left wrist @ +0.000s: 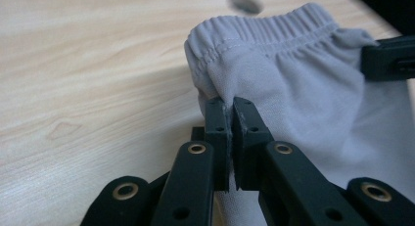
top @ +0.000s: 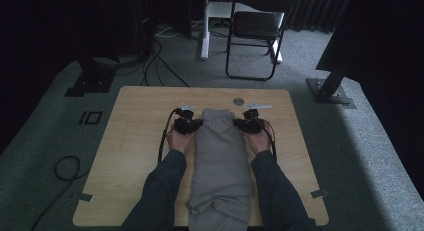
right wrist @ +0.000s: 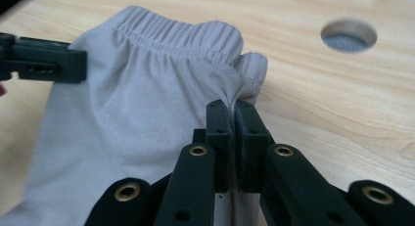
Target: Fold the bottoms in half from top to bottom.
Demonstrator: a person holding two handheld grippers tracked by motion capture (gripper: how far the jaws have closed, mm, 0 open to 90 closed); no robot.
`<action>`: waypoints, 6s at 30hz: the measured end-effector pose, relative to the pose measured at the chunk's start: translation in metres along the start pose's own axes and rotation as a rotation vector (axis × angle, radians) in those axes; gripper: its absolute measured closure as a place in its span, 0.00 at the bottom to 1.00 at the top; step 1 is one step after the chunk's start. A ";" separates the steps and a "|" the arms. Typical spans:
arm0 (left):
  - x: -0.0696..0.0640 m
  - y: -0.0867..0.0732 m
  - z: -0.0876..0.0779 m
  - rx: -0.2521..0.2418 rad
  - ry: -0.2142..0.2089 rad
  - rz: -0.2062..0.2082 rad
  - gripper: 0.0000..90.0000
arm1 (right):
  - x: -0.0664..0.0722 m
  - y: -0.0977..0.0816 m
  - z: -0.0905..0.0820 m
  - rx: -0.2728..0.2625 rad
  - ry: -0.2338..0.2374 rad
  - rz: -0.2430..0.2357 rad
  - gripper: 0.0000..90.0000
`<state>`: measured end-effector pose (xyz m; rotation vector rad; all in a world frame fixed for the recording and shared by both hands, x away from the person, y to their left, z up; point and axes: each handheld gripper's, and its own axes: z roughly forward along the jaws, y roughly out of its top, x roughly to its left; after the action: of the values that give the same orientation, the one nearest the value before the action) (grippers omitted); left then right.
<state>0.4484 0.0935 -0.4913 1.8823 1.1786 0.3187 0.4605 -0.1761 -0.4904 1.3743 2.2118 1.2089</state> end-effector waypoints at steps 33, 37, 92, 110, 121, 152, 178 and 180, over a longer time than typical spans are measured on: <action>-0.050 -0.114 -0.035 0.111 -0.015 0.119 0.96 | 0.051 -0.115 -0.037 0.136 -0.014 -0.219 0.94; -0.045 -0.107 -0.028 0.104 0.017 0.131 0.96 | 0.045 -0.105 -0.026 0.130 -0.016 -0.209 0.94; -0.044 -0.043 -0.064 -0.020 0.017 0.173 0.96 | 0.042 -0.042 -0.051 -0.011 -0.001 -0.225 0.95; -0.063 -0.125 -0.059 0.128 0.007 0.195 0.96 | 0.065 -0.123 -0.049 0.170 0.022 -0.242 0.94; -0.056 -0.122 -0.044 0.121 0.041 0.197 0.96 | 0.059 -0.113 -0.035 0.154 0.007 -0.261 0.93; 0.004 -0.043 0.038 0.096 0.220 0.126 0.96 | 0.004 -0.028 0.057 0.108 -0.086 -0.141 0.93; -0.052 -0.069 -0.079 -0.042 0.005 0.208 0.96 | 0.056 -0.062 -0.074 -0.074 0.019 -0.269 0.95; -0.052 -0.084 -0.074 -0.008 -0.003 0.201 0.96 | 0.060 -0.080 -0.074 -0.040 0.024 -0.275 0.94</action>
<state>0.3255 0.1046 -0.5018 1.9977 0.9855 0.4294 0.3361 -0.1796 -0.4953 1.0041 2.2865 1.1674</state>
